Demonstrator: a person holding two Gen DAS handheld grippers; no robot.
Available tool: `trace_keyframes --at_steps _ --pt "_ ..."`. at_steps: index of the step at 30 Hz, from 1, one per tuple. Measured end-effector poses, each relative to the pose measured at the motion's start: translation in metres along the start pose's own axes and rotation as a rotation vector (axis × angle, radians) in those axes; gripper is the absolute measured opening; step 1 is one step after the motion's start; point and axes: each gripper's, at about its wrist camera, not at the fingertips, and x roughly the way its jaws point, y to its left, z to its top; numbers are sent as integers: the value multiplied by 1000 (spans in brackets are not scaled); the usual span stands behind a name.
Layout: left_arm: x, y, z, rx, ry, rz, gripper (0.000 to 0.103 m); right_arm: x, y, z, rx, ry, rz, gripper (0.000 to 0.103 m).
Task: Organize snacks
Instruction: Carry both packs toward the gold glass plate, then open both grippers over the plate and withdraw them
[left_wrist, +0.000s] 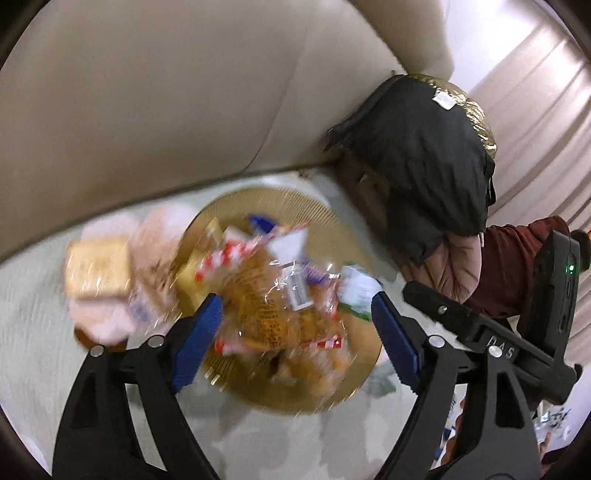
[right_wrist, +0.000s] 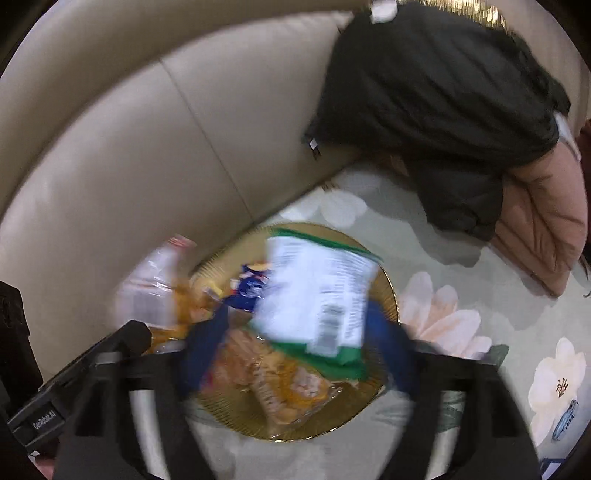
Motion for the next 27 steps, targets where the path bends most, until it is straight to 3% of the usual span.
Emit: trace_keyframes --at_steps 5,9,13,15,16,18,20,23,27 --pt "-62 41 -63 -44 -15 69 83 -7 12 -47 -46 42 24 82" --pt "-117 101 -137 -291 10 77 84 -7 70 -116 -177 163 137 82" --pt "-166 146 -196 -395 -40 209 84 -7 135 -192 -363 251 213 83" --pt "-184 162 -210 -377 -100 355 84 -13 155 -217 -419 230 252 83" --pt "-188 170 -217 -367 -119 406 84 -18 165 -230 -464 173 264 84" --pt "-191 176 -225 -319 -139 499 84 -21 175 -251 -534 82 203 92" --pt "-189 173 -229 -233 -146 576 84 -14 177 -259 -555 101 164 92" --pt "-184 167 -223 -177 -157 563 85 -18 169 -255 -538 75 121 93" --pt "-171 156 -222 -151 -154 517 89 -7 149 -245 -439 106 85 94"
